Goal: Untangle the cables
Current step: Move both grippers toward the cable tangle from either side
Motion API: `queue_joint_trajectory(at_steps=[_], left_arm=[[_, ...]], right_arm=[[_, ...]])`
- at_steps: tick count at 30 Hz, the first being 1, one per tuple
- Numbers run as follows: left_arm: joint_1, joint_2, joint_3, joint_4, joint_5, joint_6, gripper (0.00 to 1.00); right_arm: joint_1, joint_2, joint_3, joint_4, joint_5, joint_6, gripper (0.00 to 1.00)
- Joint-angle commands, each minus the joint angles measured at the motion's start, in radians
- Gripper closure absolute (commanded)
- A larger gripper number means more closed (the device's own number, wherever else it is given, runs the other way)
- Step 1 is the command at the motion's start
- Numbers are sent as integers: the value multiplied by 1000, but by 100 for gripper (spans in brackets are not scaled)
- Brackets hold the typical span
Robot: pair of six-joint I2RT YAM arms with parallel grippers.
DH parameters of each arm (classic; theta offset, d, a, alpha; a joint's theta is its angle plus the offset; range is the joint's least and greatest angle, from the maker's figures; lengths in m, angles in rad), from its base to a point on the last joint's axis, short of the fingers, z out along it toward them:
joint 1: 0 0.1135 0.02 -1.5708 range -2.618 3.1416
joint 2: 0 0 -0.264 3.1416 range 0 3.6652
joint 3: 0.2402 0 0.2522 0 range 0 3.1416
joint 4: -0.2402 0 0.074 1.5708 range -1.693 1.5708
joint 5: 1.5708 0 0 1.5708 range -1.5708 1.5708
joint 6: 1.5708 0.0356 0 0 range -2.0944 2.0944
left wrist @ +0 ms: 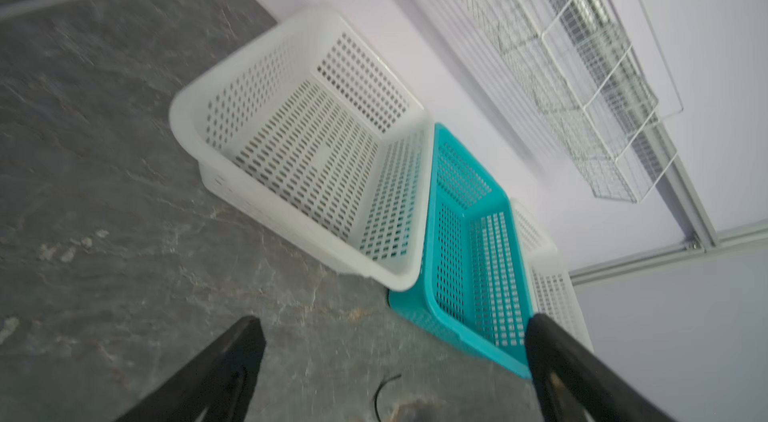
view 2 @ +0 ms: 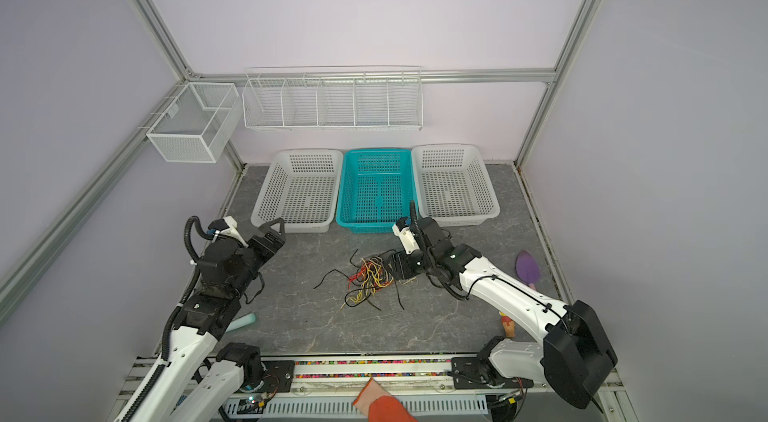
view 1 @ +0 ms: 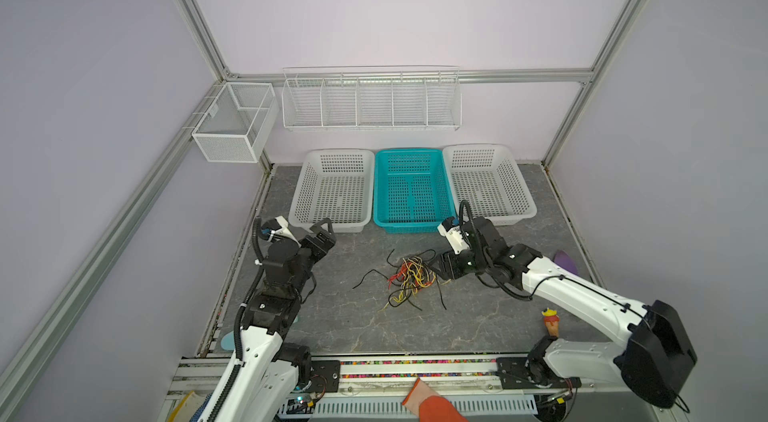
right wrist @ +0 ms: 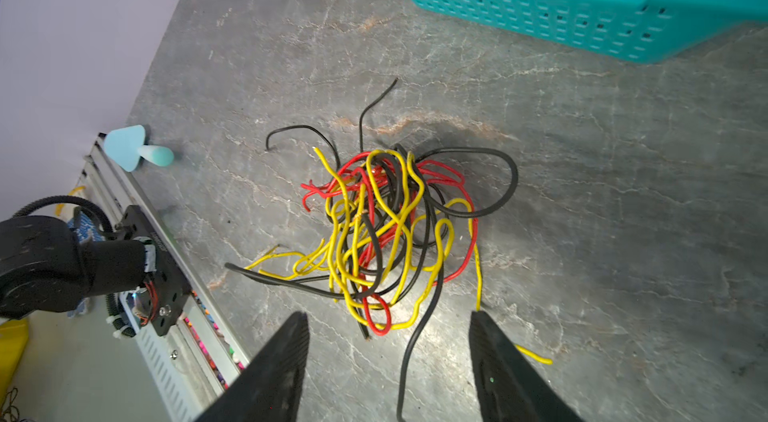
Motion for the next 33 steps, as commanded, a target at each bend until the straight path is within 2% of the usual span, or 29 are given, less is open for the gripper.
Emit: queue_joint_trajectory(at_steps=[1,5,9,14,19,25,27,32,33], left_arm=[[-76,37,9,-87,-13,-31,1],[-171,71,-18,-75,-31,-56,0],[-223,112,-49,-38,-22,-83,2],[-279,194,-105,59,41,-114,7],[-377,285,-135,176,44,-138,8],[-482,395,-128,283,51,-131,8],[-496,428,-134,318,63,-132,8],[-506,527,-173,456,124,-153,10],[-506,546,-173,469,134,-153,11]], right_arm=[[7,58,-22,44,33,9,38],[7,111,-23,96,33,30,42],[7,173,-29,135,35,48,48],[7,232,-41,208,-22,75,52],[28,282,-50,249,-46,95,56],[63,296,-56,282,-55,96,71],[76,296,-59,288,-57,94,73],[83,272,-78,319,-71,90,93],[85,264,-82,329,-76,89,93]])
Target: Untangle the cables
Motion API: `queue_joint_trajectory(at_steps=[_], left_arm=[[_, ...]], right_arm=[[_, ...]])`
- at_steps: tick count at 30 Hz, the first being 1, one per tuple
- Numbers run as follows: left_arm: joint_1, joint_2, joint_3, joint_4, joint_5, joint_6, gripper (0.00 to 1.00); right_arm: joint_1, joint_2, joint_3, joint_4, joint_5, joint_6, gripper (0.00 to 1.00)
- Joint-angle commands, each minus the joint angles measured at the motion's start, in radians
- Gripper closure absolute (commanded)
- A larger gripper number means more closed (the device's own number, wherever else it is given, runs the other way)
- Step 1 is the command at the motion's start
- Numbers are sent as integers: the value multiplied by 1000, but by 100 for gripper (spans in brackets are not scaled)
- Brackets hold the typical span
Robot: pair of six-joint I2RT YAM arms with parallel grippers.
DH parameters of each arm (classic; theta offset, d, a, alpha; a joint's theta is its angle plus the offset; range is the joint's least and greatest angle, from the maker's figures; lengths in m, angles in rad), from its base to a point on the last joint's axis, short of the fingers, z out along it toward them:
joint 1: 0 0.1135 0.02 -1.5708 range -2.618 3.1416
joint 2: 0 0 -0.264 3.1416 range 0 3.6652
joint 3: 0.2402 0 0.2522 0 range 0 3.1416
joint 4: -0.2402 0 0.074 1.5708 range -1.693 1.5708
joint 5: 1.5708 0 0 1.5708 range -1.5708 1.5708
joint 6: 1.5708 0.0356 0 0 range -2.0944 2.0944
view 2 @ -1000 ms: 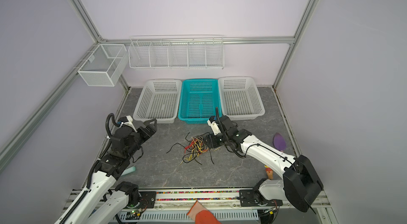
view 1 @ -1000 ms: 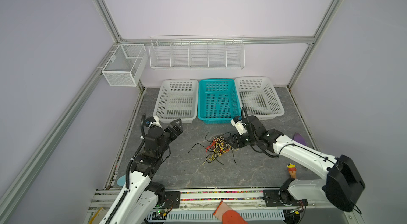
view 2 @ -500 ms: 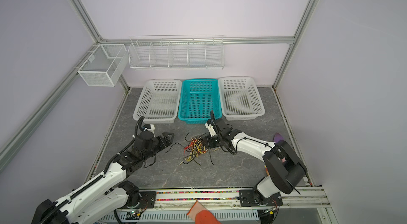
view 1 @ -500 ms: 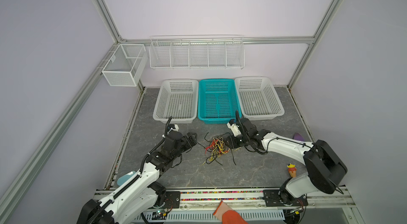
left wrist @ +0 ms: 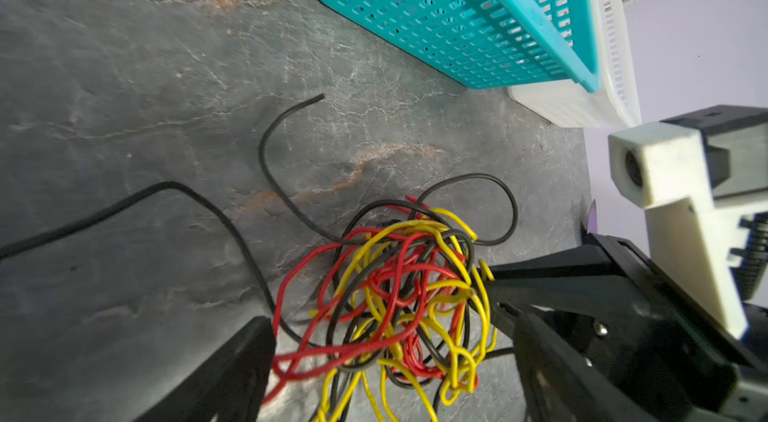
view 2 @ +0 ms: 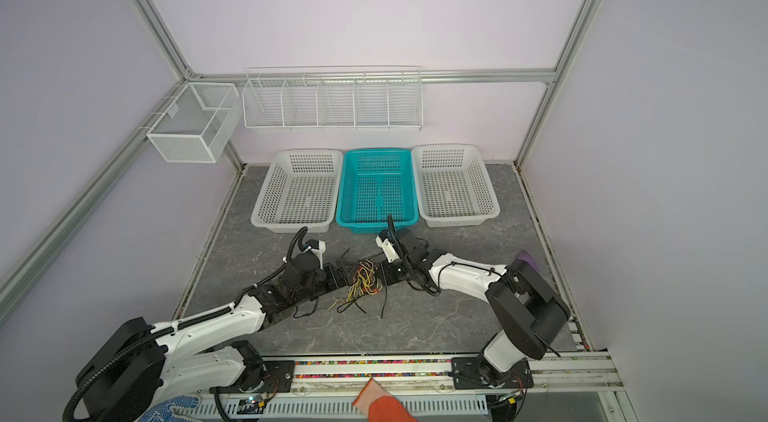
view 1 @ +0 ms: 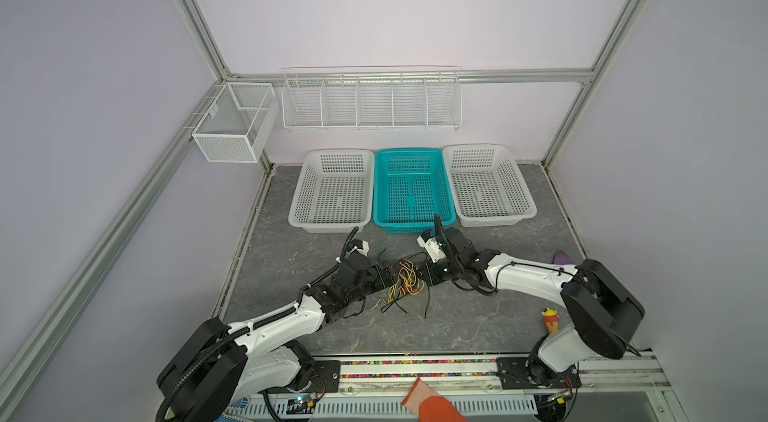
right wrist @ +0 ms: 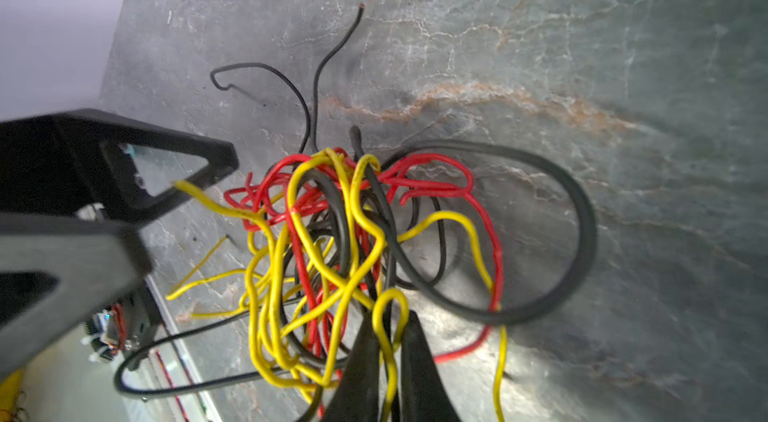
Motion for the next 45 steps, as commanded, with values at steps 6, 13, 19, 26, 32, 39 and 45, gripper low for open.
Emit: queue_joint_trajectory(at_steps=[6,13,19,26,32,39,45], left_arm=[[-18,134,-1,175,97,-24,22],[-28,215,17,232,142,-24,41],[-35,252,30,265,170,-24,55],[-34,183,30,160,127,31,76],[-35,97,36,46,68,75,94],[-35,28,55,-74,2,97,100],[-35,-12,82,-127,-12,103,100]], right_arm=[[12,-101,-74,88,-57,-19,93],[24,-188,-120,136,-81,-44,93],[32,-245,-138,143,-76,-67,93],[32,-365,-172,104,29,-93,93],[32,-416,-167,55,77,-108,93],[30,-555,-158,-71,173,-113,80],[32,-625,-108,-172,100,-100,57]])
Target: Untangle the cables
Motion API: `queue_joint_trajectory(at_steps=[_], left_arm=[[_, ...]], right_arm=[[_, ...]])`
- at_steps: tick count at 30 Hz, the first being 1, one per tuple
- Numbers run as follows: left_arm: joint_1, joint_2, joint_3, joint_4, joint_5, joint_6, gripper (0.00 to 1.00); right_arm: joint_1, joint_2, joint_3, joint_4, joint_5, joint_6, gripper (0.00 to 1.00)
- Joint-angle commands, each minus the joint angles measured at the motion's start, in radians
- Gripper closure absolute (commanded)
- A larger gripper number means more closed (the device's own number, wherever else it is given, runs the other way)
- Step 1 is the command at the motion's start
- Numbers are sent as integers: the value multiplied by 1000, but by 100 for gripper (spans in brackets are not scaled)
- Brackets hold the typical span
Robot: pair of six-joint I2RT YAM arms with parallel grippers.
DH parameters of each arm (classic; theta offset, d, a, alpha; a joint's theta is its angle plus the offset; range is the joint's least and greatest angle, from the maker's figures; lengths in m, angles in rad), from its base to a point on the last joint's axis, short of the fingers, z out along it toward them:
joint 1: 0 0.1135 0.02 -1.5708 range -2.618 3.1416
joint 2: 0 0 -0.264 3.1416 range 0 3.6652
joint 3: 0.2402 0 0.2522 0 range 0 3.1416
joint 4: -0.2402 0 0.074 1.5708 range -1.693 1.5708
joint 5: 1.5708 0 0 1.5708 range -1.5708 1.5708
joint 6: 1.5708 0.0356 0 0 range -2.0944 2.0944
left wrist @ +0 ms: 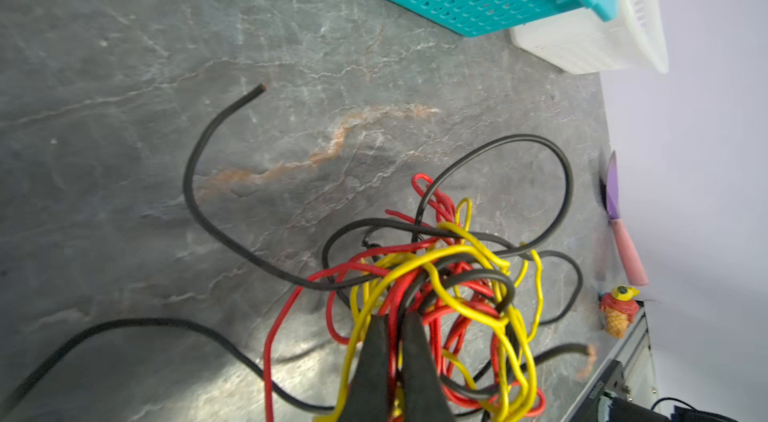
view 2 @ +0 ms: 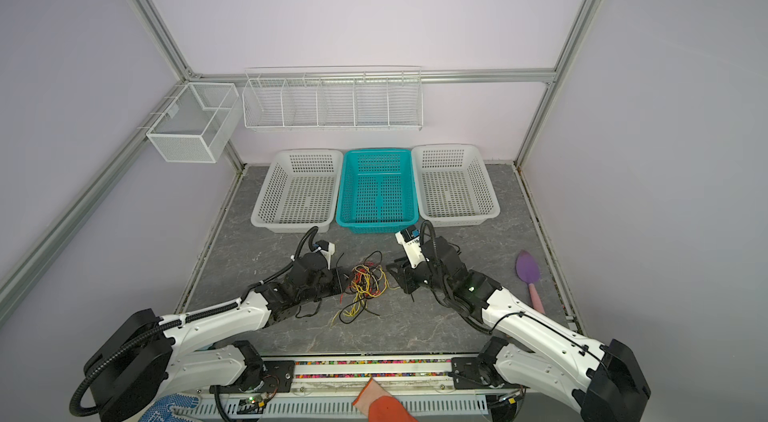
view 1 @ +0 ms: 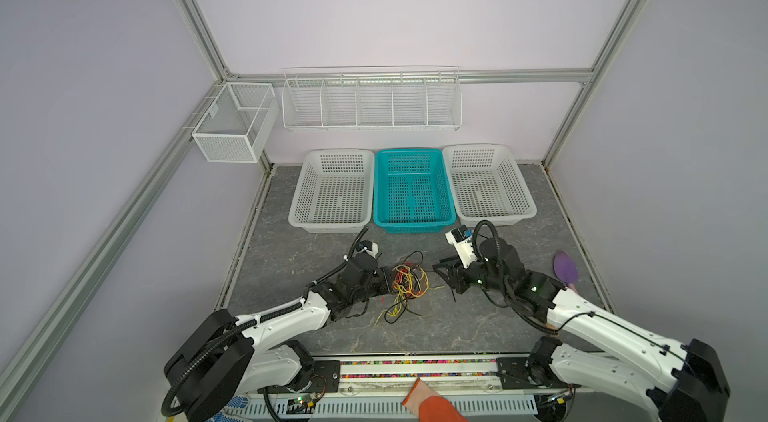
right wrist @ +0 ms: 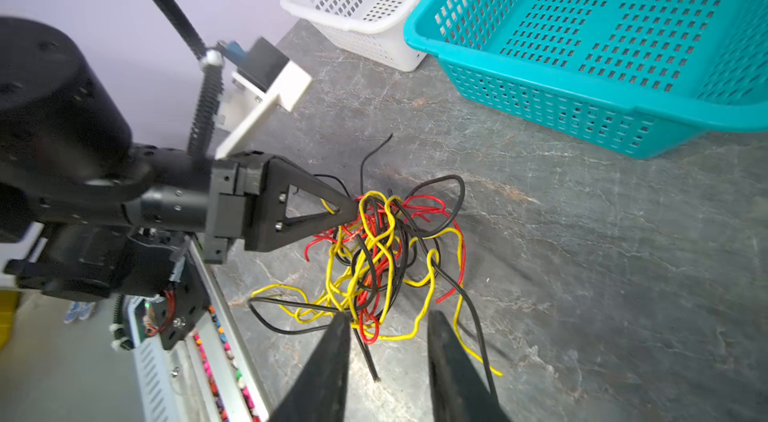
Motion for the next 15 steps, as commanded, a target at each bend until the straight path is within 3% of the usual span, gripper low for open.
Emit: queue_joint_trajectory(at_steps=[1,8,15], left_arm=[[1,-38,41,-44,-33,17,100],[1,-96,60,-40,-11,1,100],[1,-166,45,-32,-4,-19,100]], right_arm=[[4,-31,39,-79,-62,-6,54],[49,86,73,-57,-150,14,53],[136,249,133,2,-49,48,63]])
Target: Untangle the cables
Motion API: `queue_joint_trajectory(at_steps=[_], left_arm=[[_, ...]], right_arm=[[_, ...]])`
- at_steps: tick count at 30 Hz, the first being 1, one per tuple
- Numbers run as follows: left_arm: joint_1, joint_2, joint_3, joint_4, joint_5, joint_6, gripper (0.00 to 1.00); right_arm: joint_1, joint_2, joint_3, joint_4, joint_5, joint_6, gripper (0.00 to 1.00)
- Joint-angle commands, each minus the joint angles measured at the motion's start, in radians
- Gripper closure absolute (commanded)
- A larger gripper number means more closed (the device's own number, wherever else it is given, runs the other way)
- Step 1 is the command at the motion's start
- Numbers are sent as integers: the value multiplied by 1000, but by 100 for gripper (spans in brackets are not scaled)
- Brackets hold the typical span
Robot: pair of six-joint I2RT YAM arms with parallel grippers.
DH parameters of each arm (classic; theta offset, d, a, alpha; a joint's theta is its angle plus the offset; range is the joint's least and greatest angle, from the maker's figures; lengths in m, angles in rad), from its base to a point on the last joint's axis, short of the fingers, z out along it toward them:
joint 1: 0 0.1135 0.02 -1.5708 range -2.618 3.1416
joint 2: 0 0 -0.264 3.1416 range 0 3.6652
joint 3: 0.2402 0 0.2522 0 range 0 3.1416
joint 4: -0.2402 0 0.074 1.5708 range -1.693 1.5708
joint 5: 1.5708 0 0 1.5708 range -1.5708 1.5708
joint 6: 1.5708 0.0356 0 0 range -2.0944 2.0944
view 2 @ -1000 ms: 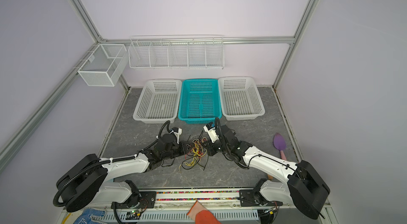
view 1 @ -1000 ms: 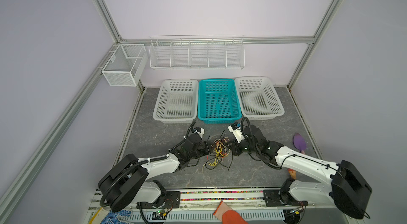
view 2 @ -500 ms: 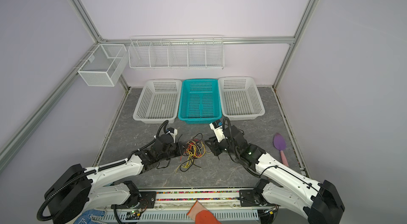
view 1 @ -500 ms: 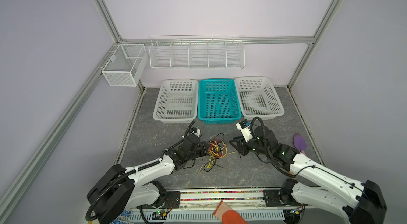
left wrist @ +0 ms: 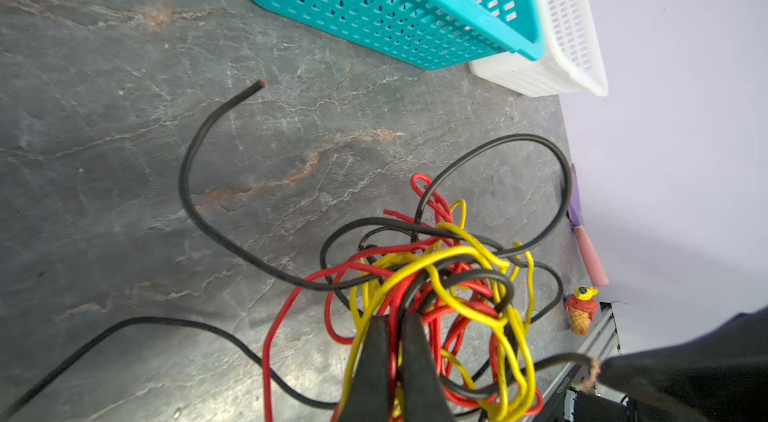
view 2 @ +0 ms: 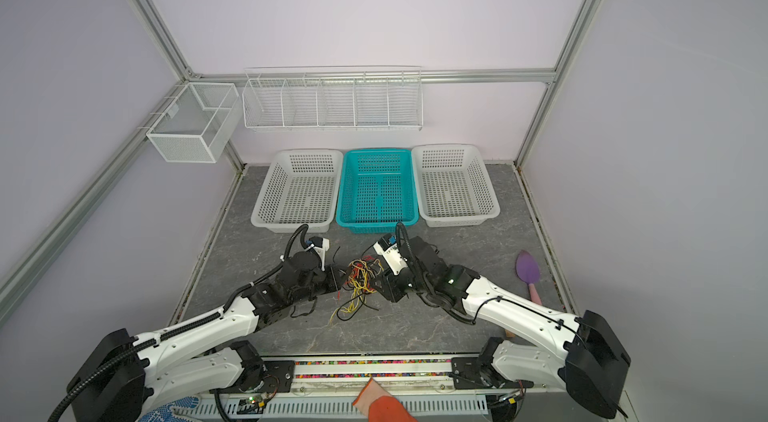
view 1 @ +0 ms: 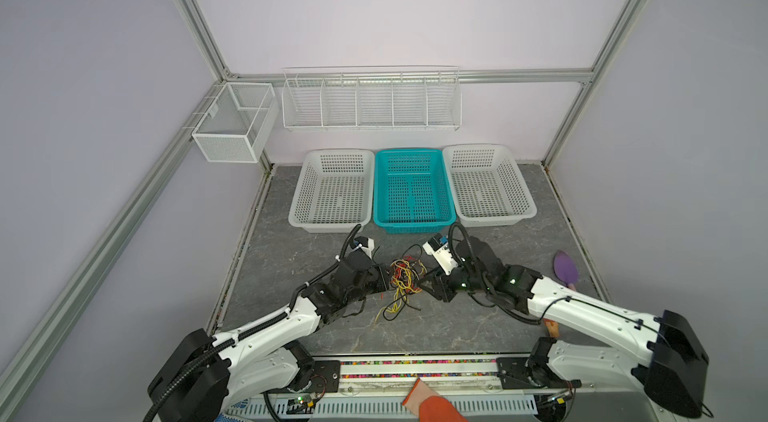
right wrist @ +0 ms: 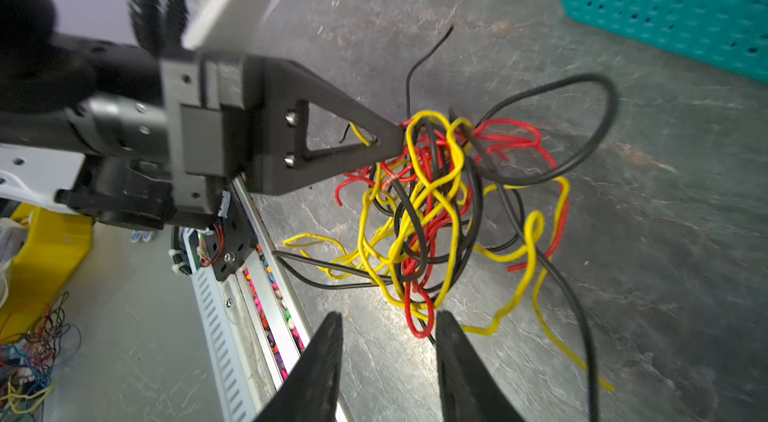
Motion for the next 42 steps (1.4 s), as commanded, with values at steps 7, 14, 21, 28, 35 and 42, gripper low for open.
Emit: queue_joint_trajectory(at_steps=[7,14,21,28,35,42], left_arm=[[-1,-55,-1,52,19,-43,100],[-2,-112,-22,52,23,-42,100],[-2,-145,-45,41,14,-39,100],[-1,-147,-41,-16,10,-13,100],[-2,-115,-34,-14,30,11,100],[-2,-78,-50,77,72,-9,100]], right_arm=[[42,205,121,15,175,94,78],[46,244,121,-7,339,131,87],[44,196,84,4,386,114,93],[-10,104,39,-48,430,113,93],[-36,26,-1,18,220,43,93],[-25,22,0,36,153,30,93]])
